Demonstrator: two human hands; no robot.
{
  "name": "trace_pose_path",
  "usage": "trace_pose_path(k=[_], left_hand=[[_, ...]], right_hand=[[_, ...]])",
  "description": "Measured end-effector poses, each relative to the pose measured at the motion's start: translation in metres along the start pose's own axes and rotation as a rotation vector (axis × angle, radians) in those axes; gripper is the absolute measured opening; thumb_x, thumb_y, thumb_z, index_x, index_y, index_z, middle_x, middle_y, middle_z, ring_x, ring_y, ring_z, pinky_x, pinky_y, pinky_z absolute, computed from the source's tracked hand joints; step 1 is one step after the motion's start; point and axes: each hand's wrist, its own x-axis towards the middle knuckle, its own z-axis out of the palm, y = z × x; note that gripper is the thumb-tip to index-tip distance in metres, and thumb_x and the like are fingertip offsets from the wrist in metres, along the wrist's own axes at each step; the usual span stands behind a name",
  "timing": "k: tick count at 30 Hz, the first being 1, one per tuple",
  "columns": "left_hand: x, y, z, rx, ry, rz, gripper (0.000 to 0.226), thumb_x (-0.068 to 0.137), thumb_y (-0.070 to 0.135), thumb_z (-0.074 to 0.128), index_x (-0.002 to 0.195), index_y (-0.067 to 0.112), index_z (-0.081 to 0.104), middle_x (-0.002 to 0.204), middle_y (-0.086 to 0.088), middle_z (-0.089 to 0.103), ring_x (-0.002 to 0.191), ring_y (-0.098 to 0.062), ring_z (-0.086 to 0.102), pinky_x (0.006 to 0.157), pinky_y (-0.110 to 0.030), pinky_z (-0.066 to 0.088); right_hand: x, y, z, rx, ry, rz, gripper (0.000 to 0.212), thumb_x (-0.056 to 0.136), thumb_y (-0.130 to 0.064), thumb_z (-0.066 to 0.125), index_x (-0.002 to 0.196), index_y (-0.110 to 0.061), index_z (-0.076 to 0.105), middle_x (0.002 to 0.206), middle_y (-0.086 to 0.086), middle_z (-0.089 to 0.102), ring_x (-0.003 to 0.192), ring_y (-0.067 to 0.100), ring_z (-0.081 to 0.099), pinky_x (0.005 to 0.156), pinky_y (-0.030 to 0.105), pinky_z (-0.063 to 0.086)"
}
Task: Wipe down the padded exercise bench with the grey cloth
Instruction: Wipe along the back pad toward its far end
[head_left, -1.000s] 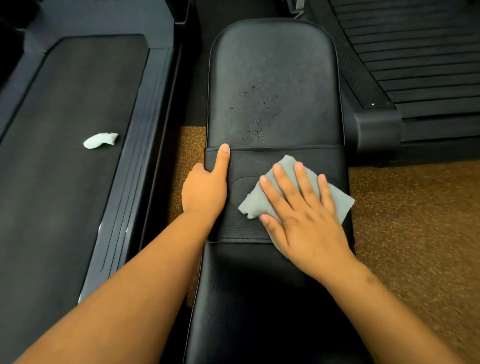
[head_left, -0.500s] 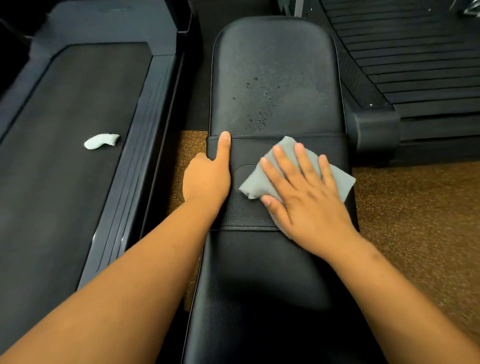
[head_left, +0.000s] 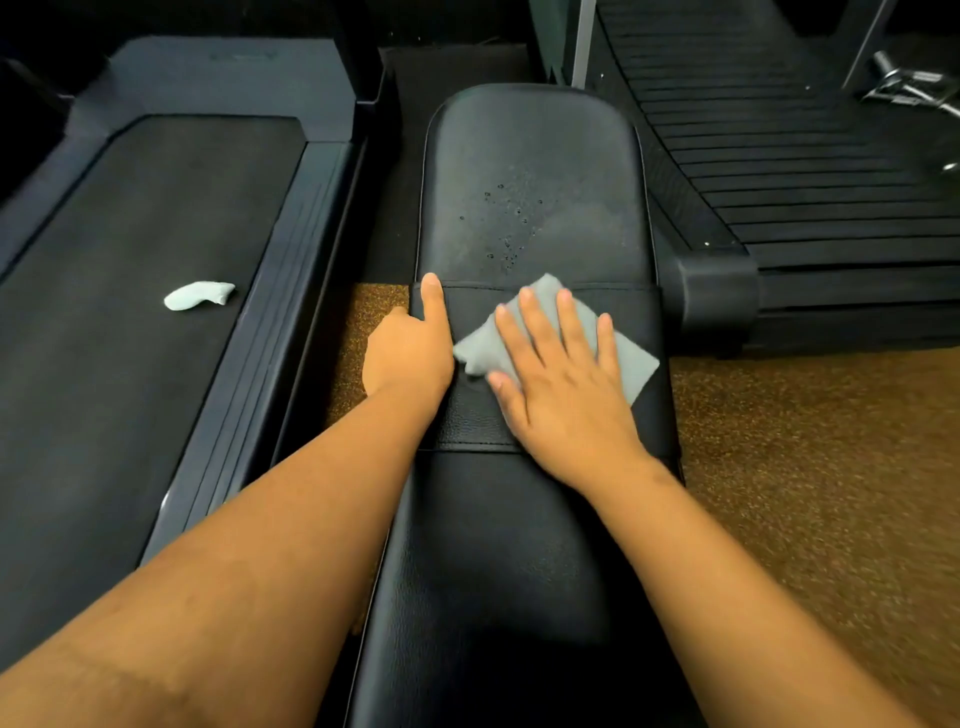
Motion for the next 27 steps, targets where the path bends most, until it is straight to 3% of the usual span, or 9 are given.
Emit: trace_pose_path(k=[4,11,19,22,27], left_hand=[[-0.003,0.003,-0.002,-0.002,-0.006,-0.011,0.081,0.092,0.071,0.021,0.117,0.005,0.061,0.119,-0.015,0.063,0.107,-0.033,0.058,0.088,-0.040,0.045],[-0.005,0.004,-0.004,0.019,0.001,-0.007,0.080,0.092,0.071,0.020,0.118,0.007,0.060,0.119,-0.014,0.062,0.107,-0.032,0.058,0.088,-0.041,0.046],[-0.002,0.004,-0.001,0.045,0.020,0.005,0.082,0.092,0.071,0.019,0.119,0.006,0.061,0.119,-0.014,0.063,0.108,-0.032,0.058,0.088,-0.041,0.046],[-0.003,0.003,-0.001,0.037,0.024,0.012,0.082,0.092,0.071,0.019,0.118,0.006,0.061,0.118,-0.013,0.063,0.106,-0.031,0.059,0.088,-0.042,0.047],[-0.003,0.003,-0.001,0.044,0.030,0.002,0.082,0.091,0.072,0.019,0.115,0.006,0.062,0.116,-0.012,0.064,0.104,-0.031,0.059,0.085,-0.041,0.048]], right_hand=[[-0.028,0.016,-0.002,0.004,-0.059,-0.022,0.061,0.100,-0.053,0.022,0.156,-0.027,0.019,0.164,0.000,0.014,0.151,0.031,0.005,0.119,0.057,0.006],[0.038,0.015,-0.005,0.035,-0.051,0.222,0.062,0.102,-0.051,0.019,0.157,-0.028,0.007,0.165,0.000,0.000,0.151,0.031,-0.008,0.118,0.060,-0.002],[-0.047,0.005,0.003,0.011,-0.025,0.040,0.061,0.101,-0.051,0.024,0.156,-0.025,0.020,0.164,0.001,0.014,0.151,0.030,0.004,0.119,0.058,0.008],[-0.062,0.014,0.002,0.032,-0.053,0.077,0.060,0.102,-0.052,0.021,0.156,-0.027,0.018,0.165,0.000,0.012,0.152,0.029,0.001,0.120,0.056,0.008],[-0.008,0.024,-0.006,0.065,-0.042,0.212,0.062,0.100,-0.053,0.018,0.157,-0.028,0.012,0.165,0.001,0.004,0.151,0.030,-0.005,0.120,0.057,0.000]])
